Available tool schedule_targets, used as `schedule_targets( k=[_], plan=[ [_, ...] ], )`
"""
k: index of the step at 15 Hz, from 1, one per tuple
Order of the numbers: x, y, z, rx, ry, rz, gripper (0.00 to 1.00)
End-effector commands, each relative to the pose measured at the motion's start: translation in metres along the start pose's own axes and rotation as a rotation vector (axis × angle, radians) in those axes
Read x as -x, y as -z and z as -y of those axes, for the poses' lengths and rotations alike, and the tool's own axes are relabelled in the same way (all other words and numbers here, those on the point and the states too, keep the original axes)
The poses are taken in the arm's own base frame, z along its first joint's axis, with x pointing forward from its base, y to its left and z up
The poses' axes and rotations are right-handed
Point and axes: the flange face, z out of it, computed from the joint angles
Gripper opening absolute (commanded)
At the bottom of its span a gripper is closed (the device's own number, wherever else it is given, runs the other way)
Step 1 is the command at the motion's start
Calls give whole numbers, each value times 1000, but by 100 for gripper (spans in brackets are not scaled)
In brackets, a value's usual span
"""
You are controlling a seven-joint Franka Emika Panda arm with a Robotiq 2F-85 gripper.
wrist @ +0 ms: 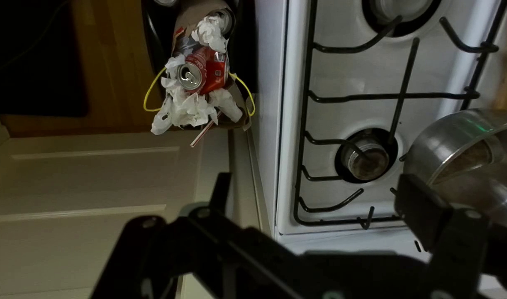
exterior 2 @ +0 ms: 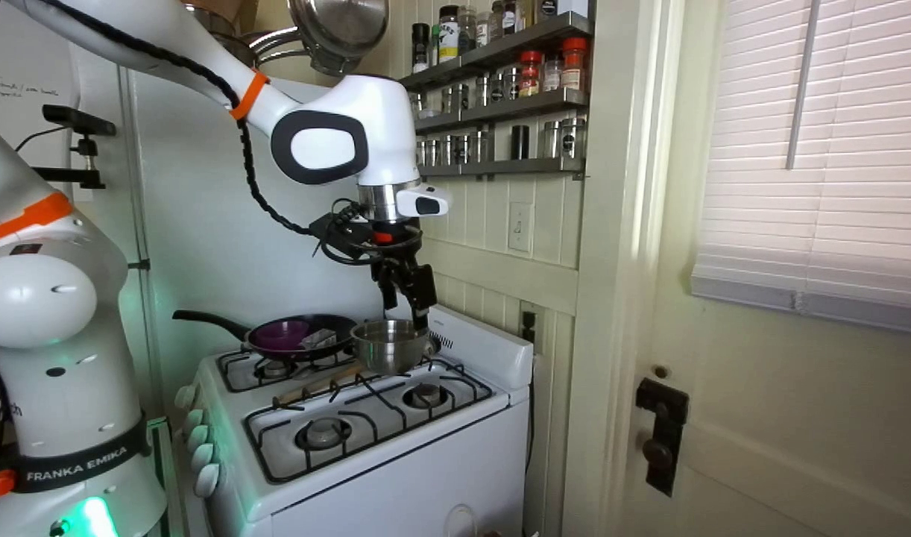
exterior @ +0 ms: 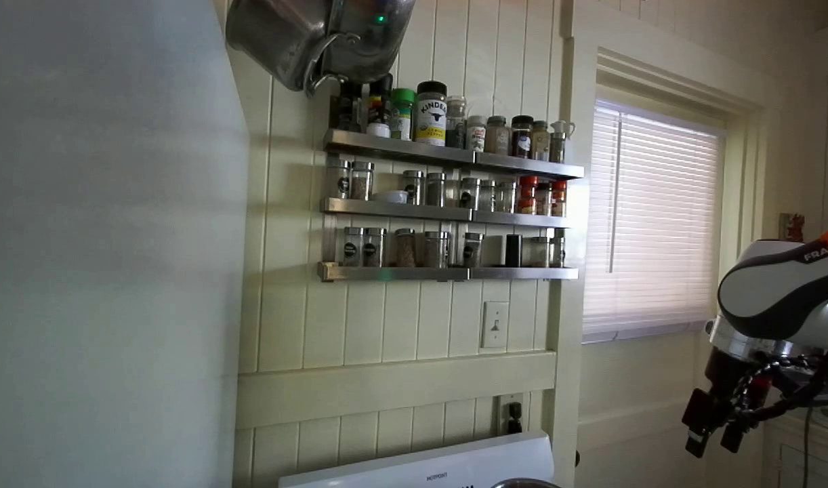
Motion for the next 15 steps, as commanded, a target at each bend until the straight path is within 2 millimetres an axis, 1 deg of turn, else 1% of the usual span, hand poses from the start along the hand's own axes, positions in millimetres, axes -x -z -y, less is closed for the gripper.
schedule_targets(
  k=[1, 5, 7, 10, 12, 13, 15],
  plan=[
    [0, 1, 0, 0, 0, 1, 100],
    [0, 1, 0, 0, 0, 1, 100],
    [-7, 1, 16, 26, 41, -43, 100],
    [-21, 2, 59, 100, 184, -99, 100],
    [-28, 4, 92, 133, 265, -148, 100],
    [-31, 4, 107, 151, 292, -194, 100],
    [-37, 12, 136, 195, 346, -307, 100]
  ],
)
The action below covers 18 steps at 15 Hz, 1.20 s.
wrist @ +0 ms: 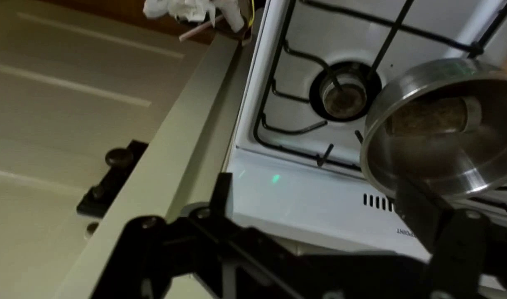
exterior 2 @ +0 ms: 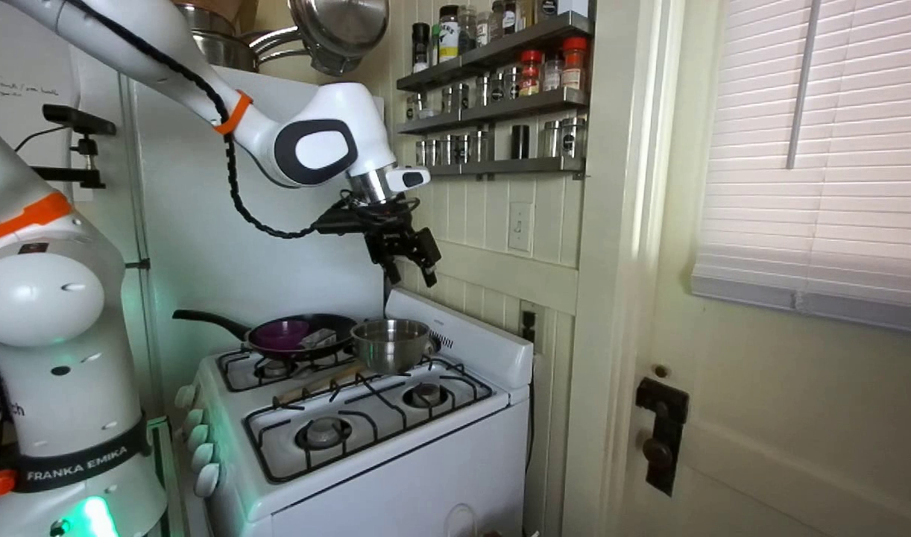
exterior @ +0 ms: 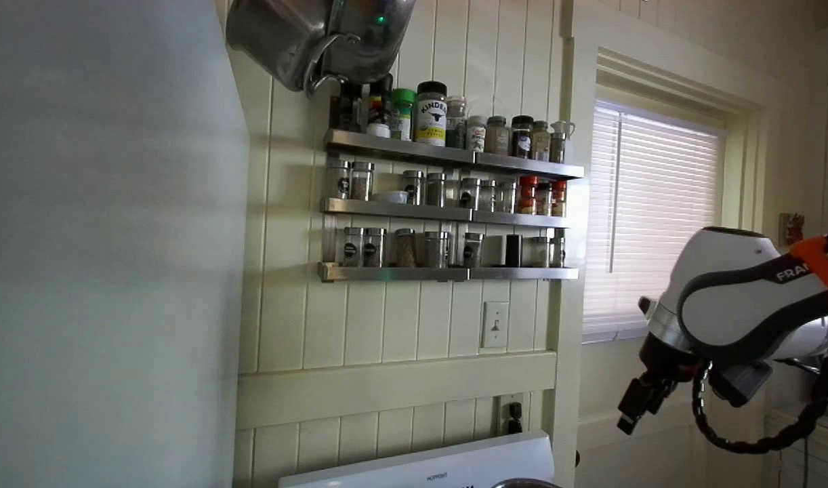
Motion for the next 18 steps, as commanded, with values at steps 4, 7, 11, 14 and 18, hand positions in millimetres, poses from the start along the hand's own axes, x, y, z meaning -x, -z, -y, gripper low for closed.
schedule_targets(
  k=[4, 7, 11, 14, 18],
  plan=[
    [-38, 34, 66, 116, 91, -345, 100],
    [-47, 37, 69, 104, 97, -362, 100],
    [-51, 41, 78, 91, 106, -381, 100],
    [-56, 38, 75, 92, 111, -405, 100],
    [-76, 48, 77, 107, 179, -558, 100]
  ],
)
